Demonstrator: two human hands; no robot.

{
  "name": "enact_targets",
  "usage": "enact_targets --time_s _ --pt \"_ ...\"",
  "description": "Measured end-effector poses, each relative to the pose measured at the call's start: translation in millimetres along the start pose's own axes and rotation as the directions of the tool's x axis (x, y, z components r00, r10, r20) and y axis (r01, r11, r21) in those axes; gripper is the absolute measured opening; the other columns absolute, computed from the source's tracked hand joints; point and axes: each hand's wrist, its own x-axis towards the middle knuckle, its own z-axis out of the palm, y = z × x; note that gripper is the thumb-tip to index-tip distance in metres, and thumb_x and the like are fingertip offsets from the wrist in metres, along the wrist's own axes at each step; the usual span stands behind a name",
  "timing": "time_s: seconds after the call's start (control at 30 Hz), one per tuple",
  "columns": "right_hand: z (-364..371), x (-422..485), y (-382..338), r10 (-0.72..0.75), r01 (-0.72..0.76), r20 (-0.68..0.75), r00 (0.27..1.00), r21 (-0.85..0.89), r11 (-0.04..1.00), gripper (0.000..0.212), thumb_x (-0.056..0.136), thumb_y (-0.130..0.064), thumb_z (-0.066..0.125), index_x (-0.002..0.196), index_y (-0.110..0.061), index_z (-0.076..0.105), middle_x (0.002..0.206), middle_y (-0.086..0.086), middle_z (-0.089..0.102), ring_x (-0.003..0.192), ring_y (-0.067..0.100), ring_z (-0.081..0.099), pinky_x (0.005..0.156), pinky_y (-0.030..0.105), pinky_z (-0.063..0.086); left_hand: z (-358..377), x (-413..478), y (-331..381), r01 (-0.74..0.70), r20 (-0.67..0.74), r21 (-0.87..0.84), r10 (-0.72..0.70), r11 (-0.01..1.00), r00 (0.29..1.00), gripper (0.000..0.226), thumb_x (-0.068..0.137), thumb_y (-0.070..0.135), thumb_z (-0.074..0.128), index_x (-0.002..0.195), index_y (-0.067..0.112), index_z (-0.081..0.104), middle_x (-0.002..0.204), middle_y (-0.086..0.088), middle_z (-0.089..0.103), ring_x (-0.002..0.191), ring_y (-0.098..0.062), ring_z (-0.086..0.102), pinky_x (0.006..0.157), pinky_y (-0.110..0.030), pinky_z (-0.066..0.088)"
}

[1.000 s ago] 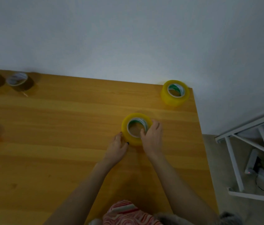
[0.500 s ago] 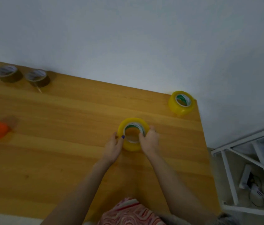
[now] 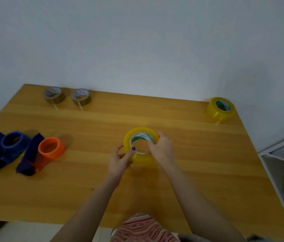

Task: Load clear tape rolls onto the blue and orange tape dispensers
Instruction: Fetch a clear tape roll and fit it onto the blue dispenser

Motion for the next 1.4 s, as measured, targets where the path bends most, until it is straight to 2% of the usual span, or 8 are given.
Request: enact_targets --time_s 0.13,0.3,0.67,0.8,0.9,1.07,1.17,1.4 --pt "17.6 1.1 -27.6 -0.07 0.068 0.095 0.993 0.017 0.998 0.055 0.092 -0.037 0.054 0.141 -0.015 0.039 0.123 0.004 0.06 0.087 0.018 0.062 0.072 0.034 0.054 -29.3 4.0 6.2 -0.06 -0.082 -0.046 0.056 0.997 0.995 0.041 0.083 0.027 0.067 0.121 0.025 0.049 0.081 -0.008 0.062 0.071 -0.02 0.055 0.066 -0.036 0.048" --pt "45.3 1.2 -71.9 -0.174 0.144 0.202 0.964 0.156 0.977 0.053 0.092 -0.033 0.055 0.138 -0.011 0.042 0.131 0.004 0.054 0.094 0.016 0.056 0.082 0.03 0.048 -73.6 12.0 12.7 -0.096 -0.194 -0.185 0.06 0.978 0.979 0.037 0.084 0.023 0.067 0.117 0.025 0.051 0.079 -0.004 0.061 0.066 -0.015 0.053 0.062 -0.029 0.047" --pt "136.8 -32.0 -168.6 -0.001 -0.098 0.313 0.95 0.3 0.949 0.058 0.09 -0.039 0.056 0.14 -0.016 0.036 0.11 0.001 0.054 0.074 0.014 0.055 0.076 0.041 0.057 -219.4 39.4 37.3 -0.194 -0.127 -0.018 0.19 0.981 0.973 0.049 0.083 0.031 0.066 0.127 0.022 0.048 0.105 -0.006 0.063 0.094 -0.02 0.062 0.072 -0.029 0.053" --pt "178.0 -56.2 -206.8 0.038 -0.164 0.295 0.955 0.415 0.895 0.057 0.089 -0.038 0.057 0.139 -0.018 0.038 0.12 -0.001 0.054 0.093 0.017 0.057 0.084 0.041 0.054 -284.1 49.0 53.4 -0.248 -0.06 0.071 0.252 0.966 0.966 0.04 0.086 0.029 0.063 0.124 0.022 0.052 0.103 -0.005 0.066 0.087 -0.018 0.065 0.064 -0.026 0.054" --pt "203.3 -71.5 -229.4 0.053 -0.185 0.299 0.953 0.433 0.882 0.064 0.083 -0.044 0.059 0.139 -0.02 0.039 0.131 0.002 0.055 0.115 0.025 0.056 0.094 0.048 0.05 -319.1 55.7 59.6 -0.245 -0.036 0.106 0.25 0.964 0.967 0.046 0.087 0.032 0.061 0.131 0.023 0.049 0.109 -0.008 0.065 0.099 -0.021 0.064 0.082 -0.038 0.055" --pt "223.2 -72.9 -257.6 0.023 -0.166 0.306 0.952 0.453 0.876 0.063 0.079 -0.049 0.059 0.134 -0.022 0.045 0.122 0.002 0.06 0.106 0.021 0.06 0.09 0.048 0.053 -345.5 65.6 70.1 -0.254 -0.04 0.062 0.257 0.965 0.966 0.043 0.09 0.025 0.058 0.132 0.022 0.048 0.102 -0.009 0.064 0.09 -0.019 0.063 0.064 -0.02 0.051" --pt "229.3 -65.2 -270.4 -0.001 -0.148 0.306 0.952 0.462 0.874 0.047 0.087 -0.038 0.059 0.129 -0.02 0.05 0.1 -0.004 0.062 0.083 0.012 0.061 0.084 0.044 0.056 -354.6 72.7 73.7 -0.271 -0.059 0.079 0.276 0.959 0.959 0.045 0.09 0.024 0.058 0.133 0.021 0.046 0.101 -0.007 0.064 0.084 -0.015 0.062 0.061 -0.019 0.049" --pt "249.1 -62.7 -296.6 -0.028 -0.103 0.287 0.958 0.43 0.897 0.033 0.085 -0.031 0.061 0.117 -0.022 0.058 0.084 -0.002 0.067 0.079 0.023 0.068 0.073 0.049 0.058 -384.2 94.2 78.2 -0.364 -0.08 0.269 0.397 0.892 0.914 0.044 0.09 0.032 0.056 0.133 0.028 0.046 0.084 -0.004 0.06 0.068 -0.014 0.056 0.054 -0.017 0.045"
